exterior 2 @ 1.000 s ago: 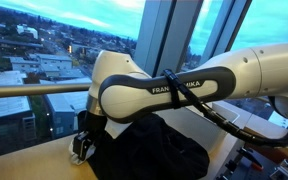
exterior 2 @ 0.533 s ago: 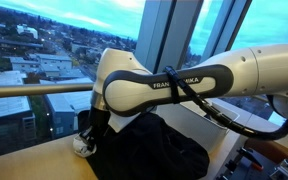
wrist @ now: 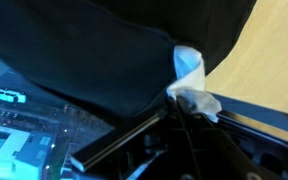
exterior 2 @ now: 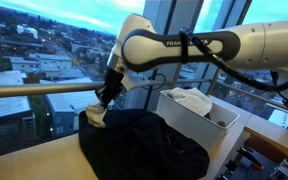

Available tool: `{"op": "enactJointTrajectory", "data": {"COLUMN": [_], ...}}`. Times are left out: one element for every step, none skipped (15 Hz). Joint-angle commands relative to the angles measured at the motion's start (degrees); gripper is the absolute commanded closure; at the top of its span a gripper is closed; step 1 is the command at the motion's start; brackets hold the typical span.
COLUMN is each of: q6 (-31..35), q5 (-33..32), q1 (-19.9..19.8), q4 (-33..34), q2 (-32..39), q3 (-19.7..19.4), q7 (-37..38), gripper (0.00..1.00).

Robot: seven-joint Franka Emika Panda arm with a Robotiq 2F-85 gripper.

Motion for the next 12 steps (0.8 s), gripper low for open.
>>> {"op": "enactJointTrajectory", "data": {"q6": [-1.0, -0.9, -0.7, -1.1, -1.2, -2.2, -3.0, -3.8, -4.4, -4.3, -4.7, -4.8], "q5": [-0.8, -0.8, -0.7, -0.6, -0.6, -0.9, -1.1, -1.5, -1.6, -1.5, -1.4, -1.3], "q1": [-3.3, -4.4, -5.6, -6.3, -7.2, -7.9, -8.5, -8.7, -9.2, -9.6, -10.0, -10.1], "q4": [-3.6, -4.1, -4.8, -5.9, -7.3, -9.2, -11.6, -14.2, -17.0, -20.1, -22.5, -25.2], "q2": [-7.1, -8.7, -10.1, -12.1, -13.8, -15.8, -17.9, -20.0, -22.3, -24.6, -26.4, -28.3], "q3": [-2.1, -2.6, -3.3, -3.9, -4.5, -5.3, -6.0, -7.1, -7.9, -8.5, -8.9, -9.5], "q7": [1.7, 2.1, 2.8, 3.7, 4.3, 5.3, 6.1, 7.4, 8.3, 9.4, 10.2, 11.3], "gripper": [0.99, 0.99, 0.99, 0.99, 0.99, 0.99, 0.99, 0.99, 0.99, 0.99, 0.99, 0.99]}}
